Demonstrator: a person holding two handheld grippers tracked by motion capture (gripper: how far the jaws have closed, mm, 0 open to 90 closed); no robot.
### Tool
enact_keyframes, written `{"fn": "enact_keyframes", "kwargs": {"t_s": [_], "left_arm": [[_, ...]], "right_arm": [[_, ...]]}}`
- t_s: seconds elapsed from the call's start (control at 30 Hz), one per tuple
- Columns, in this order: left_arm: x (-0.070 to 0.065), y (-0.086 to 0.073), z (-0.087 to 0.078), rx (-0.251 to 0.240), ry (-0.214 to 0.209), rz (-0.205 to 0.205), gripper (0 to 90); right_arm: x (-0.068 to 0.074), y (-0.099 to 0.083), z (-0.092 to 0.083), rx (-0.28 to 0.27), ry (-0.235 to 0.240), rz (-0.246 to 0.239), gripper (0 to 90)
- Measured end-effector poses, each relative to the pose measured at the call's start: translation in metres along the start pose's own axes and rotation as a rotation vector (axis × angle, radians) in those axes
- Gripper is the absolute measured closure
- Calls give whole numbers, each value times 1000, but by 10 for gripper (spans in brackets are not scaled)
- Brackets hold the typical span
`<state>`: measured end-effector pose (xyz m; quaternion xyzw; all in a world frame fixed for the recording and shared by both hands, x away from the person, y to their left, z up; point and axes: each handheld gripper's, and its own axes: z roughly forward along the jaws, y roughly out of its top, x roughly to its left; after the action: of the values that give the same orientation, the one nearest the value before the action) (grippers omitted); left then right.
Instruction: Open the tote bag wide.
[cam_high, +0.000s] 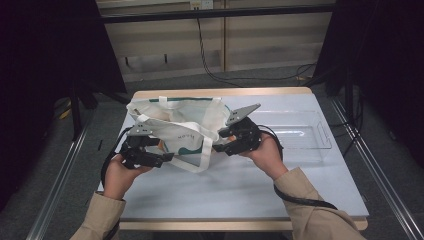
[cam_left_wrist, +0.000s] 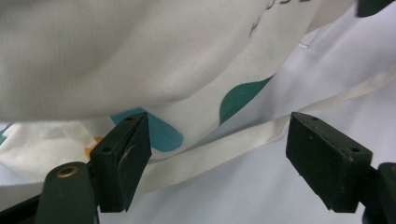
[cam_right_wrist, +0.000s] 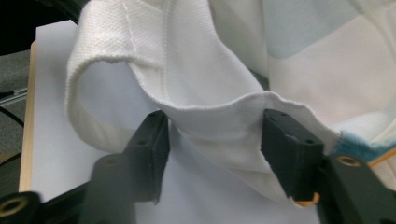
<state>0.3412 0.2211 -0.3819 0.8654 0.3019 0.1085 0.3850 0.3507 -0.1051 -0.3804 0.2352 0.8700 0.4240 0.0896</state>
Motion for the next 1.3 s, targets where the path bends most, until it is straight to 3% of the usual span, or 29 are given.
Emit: {"fn": "enact_keyframes", "kwargs": {"t_s": [0.13, 0.17, 0.37, 0.7, 0.87, 0.97, 1.0, 1.03, 1.07, 1.2, 1.3], "left_arm": [[0, 1, -5, -17, 0, -6, 220], [0, 1, -6, -15, 4, -9, 219], [6, -3, -11, -19, 30, -33, 214], [4, -2, -8, -17, 48, -22, 213], [3, -3, 2, -27, 87, -16, 239], [5, -2, 6, -63, 96, -17, 346], [6, -2, 8, -71, 76, -25, 389], [6, -2, 10, -76, 73, -21, 466], [6, -2, 12, -76, 78, -17, 486], [5, -1, 16, -101, 42, 0, 753], [4, 0, 16, -91, 36, -2, 871]], "right_arm": [[2, 0, 5, 20, 20, 9, 544], [2, -1, 5, 21, 24, 14, 626], [2, -3, 8, 16, 35, 55, 815], [5, -20, 16, 63, 69, 65, 838], [8, -31, 17, 67, 79, 73, 836], [8, -35, 16, 66, 82, 79, 834], [8, -35, 15, 68, 79, 82, 833], [7, -36, 15, 67, 78, 82, 832], [7, -36, 14, 69, 77, 81, 830], [8, -36, 12, 64, 68, 80, 804], [8, -35, 7, 42, 58, 92, 671]]}}
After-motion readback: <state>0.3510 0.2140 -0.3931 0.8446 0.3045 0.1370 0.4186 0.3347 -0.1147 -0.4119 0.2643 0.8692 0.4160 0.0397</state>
